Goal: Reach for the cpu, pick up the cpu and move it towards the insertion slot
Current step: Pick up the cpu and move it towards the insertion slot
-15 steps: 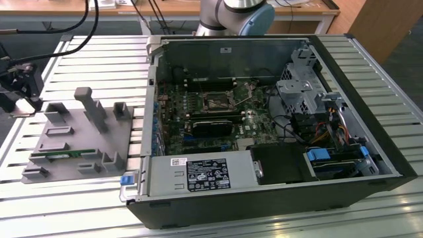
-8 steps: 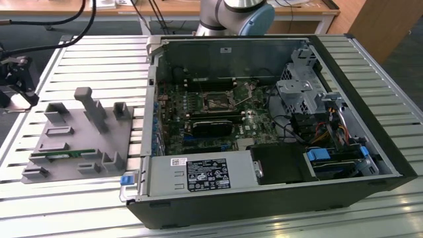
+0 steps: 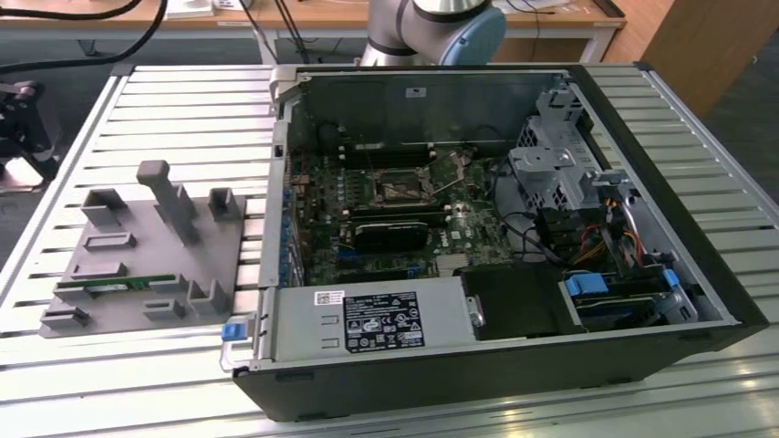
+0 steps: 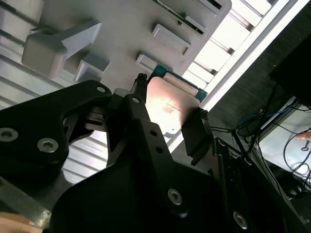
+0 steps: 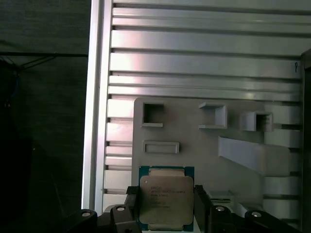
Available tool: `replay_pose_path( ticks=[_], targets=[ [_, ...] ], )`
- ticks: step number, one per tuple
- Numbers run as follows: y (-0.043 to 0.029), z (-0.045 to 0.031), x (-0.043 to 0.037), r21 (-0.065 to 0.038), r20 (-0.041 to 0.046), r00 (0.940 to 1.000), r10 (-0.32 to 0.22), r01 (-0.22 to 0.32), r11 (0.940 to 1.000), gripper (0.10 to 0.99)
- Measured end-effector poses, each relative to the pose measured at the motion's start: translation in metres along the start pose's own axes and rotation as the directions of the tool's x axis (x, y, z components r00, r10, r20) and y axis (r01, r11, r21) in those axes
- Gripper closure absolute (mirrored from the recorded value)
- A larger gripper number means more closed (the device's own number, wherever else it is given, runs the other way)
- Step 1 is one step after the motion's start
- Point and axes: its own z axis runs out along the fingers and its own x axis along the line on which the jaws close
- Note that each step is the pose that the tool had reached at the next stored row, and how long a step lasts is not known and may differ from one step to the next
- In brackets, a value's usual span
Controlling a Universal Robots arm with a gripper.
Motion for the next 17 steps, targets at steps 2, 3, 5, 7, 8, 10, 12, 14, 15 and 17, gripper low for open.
replay_pose_path(
  ticks=[2, 3, 5, 7, 8, 10, 12, 14, 15, 17],
  targets=[
    [0.0004, -0.0066, 0.0000, 0.000, 0.0002, 1.0000, 0.000, 0.000, 1.0000, 0.549],
    [0.0006, -0.0100, 0.0000, 0.000, 0.0000, 1.0000, 0.000, 0.000, 1.0000, 0.549],
    [0.0010, -0.0174, -0.0001, 0.000, 0.0001, 1.0000, 0.000, 0.000, 1.0000, 0.549],
    [0.0013, -0.0251, -0.0001, 0.000, 0.0000, 1.0000, 0.000, 0.000, 1.0000, 0.549],
    [0.0015, -0.0283, -0.0001, 0.000, 0.0000, 1.0000, 0.000, 0.000, 1.0000, 0.549],
    [0.0018, -0.0355, -0.0001, 0.000, 0.0000, 1.0000, 0.000, 0.000, 1.0000, 0.549],
    [0.0022, -0.0434, -0.0002, 0.000, 0.0002, 1.0000, 0.000, 0.000, 1.0000, 0.549],
    [0.0026, -0.0509, -0.0002, 0.000, 0.0000, 1.0000, 0.000, 0.000, 1.0000, 0.549],
    [0.0029, -0.0548, -0.0002, 0.000, 0.0001, 1.0000, 0.000, 0.000, 1.0000, 0.549],
    [0.0037, -0.0626, -0.0002, 0.001, 0.0000, 1.0000, 0.000, 0.000, 1.0000, 0.549]
  ],
)
